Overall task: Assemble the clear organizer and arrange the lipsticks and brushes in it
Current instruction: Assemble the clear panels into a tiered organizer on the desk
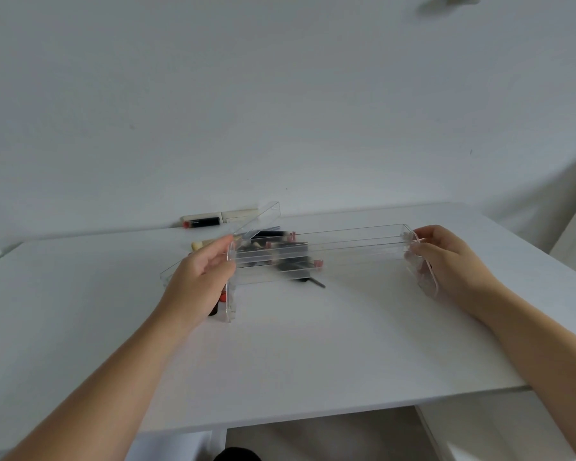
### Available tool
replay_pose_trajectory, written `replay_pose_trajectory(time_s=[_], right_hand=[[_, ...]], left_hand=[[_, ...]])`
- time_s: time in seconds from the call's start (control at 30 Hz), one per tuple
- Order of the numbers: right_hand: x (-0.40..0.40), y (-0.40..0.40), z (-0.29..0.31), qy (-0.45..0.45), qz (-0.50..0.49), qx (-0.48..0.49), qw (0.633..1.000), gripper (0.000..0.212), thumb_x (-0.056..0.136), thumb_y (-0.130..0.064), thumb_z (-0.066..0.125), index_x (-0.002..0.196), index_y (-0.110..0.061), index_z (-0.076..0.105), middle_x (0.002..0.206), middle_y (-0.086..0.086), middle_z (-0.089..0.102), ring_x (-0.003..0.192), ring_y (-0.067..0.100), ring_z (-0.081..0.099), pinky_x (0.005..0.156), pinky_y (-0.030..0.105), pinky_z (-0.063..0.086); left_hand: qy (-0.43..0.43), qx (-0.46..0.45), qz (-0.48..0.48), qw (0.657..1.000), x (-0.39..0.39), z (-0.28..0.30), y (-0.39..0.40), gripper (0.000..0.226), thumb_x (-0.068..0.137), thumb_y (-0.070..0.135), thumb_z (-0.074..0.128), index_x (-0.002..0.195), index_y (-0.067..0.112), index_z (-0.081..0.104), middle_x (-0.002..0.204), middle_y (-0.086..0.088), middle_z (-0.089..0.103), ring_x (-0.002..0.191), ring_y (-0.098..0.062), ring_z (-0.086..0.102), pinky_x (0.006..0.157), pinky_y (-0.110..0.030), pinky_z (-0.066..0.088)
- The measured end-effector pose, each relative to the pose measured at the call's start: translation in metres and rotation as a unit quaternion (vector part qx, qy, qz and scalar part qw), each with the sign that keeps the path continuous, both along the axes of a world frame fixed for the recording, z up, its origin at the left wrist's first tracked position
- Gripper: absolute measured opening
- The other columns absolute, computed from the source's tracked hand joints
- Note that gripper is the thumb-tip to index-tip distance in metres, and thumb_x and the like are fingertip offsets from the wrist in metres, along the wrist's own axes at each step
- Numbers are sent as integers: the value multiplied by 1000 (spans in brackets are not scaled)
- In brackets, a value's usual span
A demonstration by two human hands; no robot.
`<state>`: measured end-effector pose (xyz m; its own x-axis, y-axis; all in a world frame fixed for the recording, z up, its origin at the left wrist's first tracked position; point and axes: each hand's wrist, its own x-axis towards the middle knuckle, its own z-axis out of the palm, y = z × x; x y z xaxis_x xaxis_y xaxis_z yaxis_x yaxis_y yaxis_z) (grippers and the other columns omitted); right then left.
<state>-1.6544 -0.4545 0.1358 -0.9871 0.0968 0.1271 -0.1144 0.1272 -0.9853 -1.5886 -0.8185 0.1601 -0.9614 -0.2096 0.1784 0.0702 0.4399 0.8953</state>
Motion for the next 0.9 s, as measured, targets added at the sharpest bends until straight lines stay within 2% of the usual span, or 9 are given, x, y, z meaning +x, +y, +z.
replay_pose_trajectory(time_s=[0.13,0.23,0.27,0.4,0.5,0.57,0.67,0.8,0.9], right_hand=[[-2,2,-2,15,0,26,1000,10,91,-11,58,98,-15,63,69,3,62,50,14,51,44,26,40],[-1,4,-3,33,-4,75,997,13,88,-15,61,97,-25,64,68,0,62,50,14,54,43,29,43],[0,5,-3,33,-6,88,996,14,86,-18,61,96,-27,64,67,-2,62,50,14,54,43,29,44],[2,1,0,27,-14,103,994,12,80,-32,61,92,-31,63,67,-4,62,48,16,55,43,31,45],[3,0,1,30,-21,107,994,3,87,-29,61,90,-29,61,70,-3,61,46,16,54,42,30,44],[3,0,1,32,-27,113,993,3,88,-25,61,89,-27,61,71,-3,61,44,15,54,38,28,43],[5,-1,1,24,-30,112,993,6,80,-32,61,85,-31,61,69,-4,62,44,17,54,39,28,43],[4,-2,1,-7,-25,45,999,13,74,-29,61,86,-25,65,65,-3,59,56,24,51,57,39,44],[5,-1,1,12,-17,72,997,16,75,-33,61,90,-27,65,66,-2,59,52,22,54,50,35,45]], left_hand=[[-4,7,-1,1000,-2,-1,-2,47,97,14,56,139,35,58,133,3,67,124,-26,63,107,-39,45],[17,-6,3,1000,-4,-4,-2,48,97,10,58,138,33,59,121,11,69,101,12,65,76,-3,45],[23,-11,4,1000,-5,-5,-2,48,96,9,59,139,32,59,117,13,69,92,17,64,68,2,41],[32,-22,9,999,-7,-9,-2,52,94,7,60,138,33,59,112,6,73,77,5,64,53,-2,41],[38,-21,20,999,-10,-10,-1,53,90,3,59,133,34,62,98,17,74,54,1,61,47,-7,42],[31,-19,24,999,-11,-10,0,54,89,1,59,127,39,63,86,25,73,49,-7,58,44,-10,42],[27,-19,23,999,-12,-10,0,54,87,0,58,116,45,63,84,26,74,53,-19,58,49,-12,45],[33,-34,28,998,-13,-10,1,56,86,0,58,127,37,63,99,20,72,68,-7,62,67,-23,45],[32,-33,29,998,-13,-11,1,56,86,1,58,127,40,62,101,20,71,69,-5,62,66,-25,44]])
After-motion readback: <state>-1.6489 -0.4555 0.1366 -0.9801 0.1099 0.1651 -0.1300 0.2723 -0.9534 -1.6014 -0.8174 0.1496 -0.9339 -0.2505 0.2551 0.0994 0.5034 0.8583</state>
